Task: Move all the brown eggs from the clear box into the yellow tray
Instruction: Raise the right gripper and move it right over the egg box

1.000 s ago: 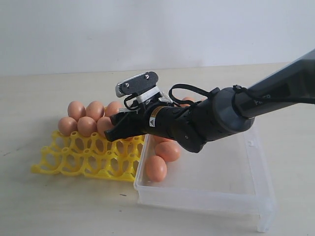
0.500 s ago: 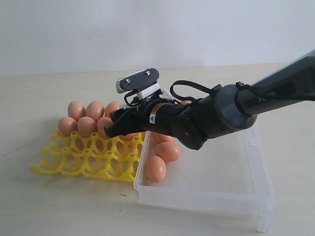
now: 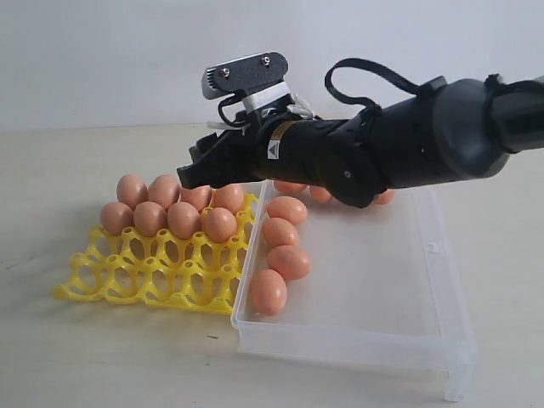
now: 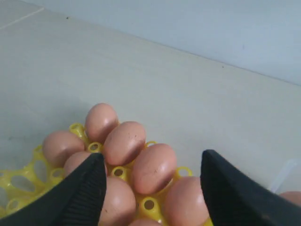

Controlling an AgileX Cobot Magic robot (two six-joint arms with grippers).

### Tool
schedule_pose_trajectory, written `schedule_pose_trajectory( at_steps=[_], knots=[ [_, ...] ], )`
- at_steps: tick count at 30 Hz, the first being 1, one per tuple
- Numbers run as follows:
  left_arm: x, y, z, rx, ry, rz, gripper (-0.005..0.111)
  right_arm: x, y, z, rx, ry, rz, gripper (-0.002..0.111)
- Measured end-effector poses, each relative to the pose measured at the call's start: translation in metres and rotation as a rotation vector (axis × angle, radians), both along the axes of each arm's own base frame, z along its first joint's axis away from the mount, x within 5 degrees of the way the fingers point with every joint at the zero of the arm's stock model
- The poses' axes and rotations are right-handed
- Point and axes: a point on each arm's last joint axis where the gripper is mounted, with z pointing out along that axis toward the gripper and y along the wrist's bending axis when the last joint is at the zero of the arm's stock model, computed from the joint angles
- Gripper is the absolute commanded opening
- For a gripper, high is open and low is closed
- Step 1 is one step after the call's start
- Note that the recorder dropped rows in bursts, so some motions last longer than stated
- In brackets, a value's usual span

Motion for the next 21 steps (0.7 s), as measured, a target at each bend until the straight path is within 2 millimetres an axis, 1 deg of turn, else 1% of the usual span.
schedule_pose_trajectory(
  at_steps=[2, 4, 5, 6, 7, 8, 9, 10, 11, 13, 15, 17, 19, 20, 21],
  knots=[
    [0.0, 0.0, 0.0, 0.0, 0.0, 0.0, 0.0, -0.003, -0.003, 0.006, -0.024, 0.024, -0.003, 0.052],
    [0.0, 0.0, 0.0, 0.0, 0.0, 0.0, 0.0, -0.013, -0.012, 0.023, -0.039, 0.036, -0.007, 0.051],
    [0.0, 0.0, 0.0, 0.0, 0.0, 0.0, 0.0, -0.017, -0.015, 0.027, -0.039, 0.028, -0.004, 0.051],
    [0.0, 0.0, 0.0, 0.0, 0.0, 0.0, 0.0, -0.026, -0.022, 0.036, -0.034, 0.005, 0.002, 0.051],
    [0.0, 0.0, 0.0, 0.0, 0.0, 0.0, 0.0, -0.031, -0.027, 0.04, -0.032, -0.005, 0.005, 0.051],
    [0.0, 0.0, 0.0, 0.0, 0.0, 0.0, 0.0, -0.04, -0.034, 0.046, -0.027, -0.018, 0.007, 0.051],
    [0.0, 0.0, 0.0, 0.0, 0.0, 0.0, 0.0, -0.046, -0.038, 0.05, -0.02, -0.029, 0.009, 0.049],
    [0.0, 0.0, 0.0, 0.0, 0.0, 0.0, 0.0, -0.055, -0.046, 0.056, 0.005, -0.046, 0.005, 0.045],
    [0.0, 0.0, 0.0, 0.0, 0.0, 0.0, 0.0, -0.06, -0.052, 0.061, 0.03, -0.071, 0.001, 0.039],
    [0.0, 0.0, 0.0, 0.0, 0.0, 0.0, 0.0, -0.066, -0.066, 0.065, 0.069, -0.095, -0.032, 0.025],
    [0.0, 0.0, 0.0, 0.0, 0.0, 0.0, 0.0, -0.066, -0.082, 0.058, 0.087, -0.074, -0.09, 0.012],
    [0.0, 0.0, 0.0, 0.0, 0.0, 0.0, 0.0, -0.063, -0.093, 0.046, 0.071, -0.023, -0.14, 0.003],
    [0.0, 0.0, 0.0, 0.0, 0.0, 0.0, 0.0, -0.055, -0.102, 0.029, 0.021, 0.051, -0.183, 0.002],
    [0.0, 0.0, 0.0, 0.0, 0.0, 0.0, 0.0, -0.051, -0.105, 0.02, -0.004, 0.091, -0.2, 0.004],
    [0.0, 0.0, 0.0, 0.0, 0.0, 0.0, 0.0, -0.046, -0.108, 0.008, -0.039, 0.145, -0.217, 0.008]
  ],
)
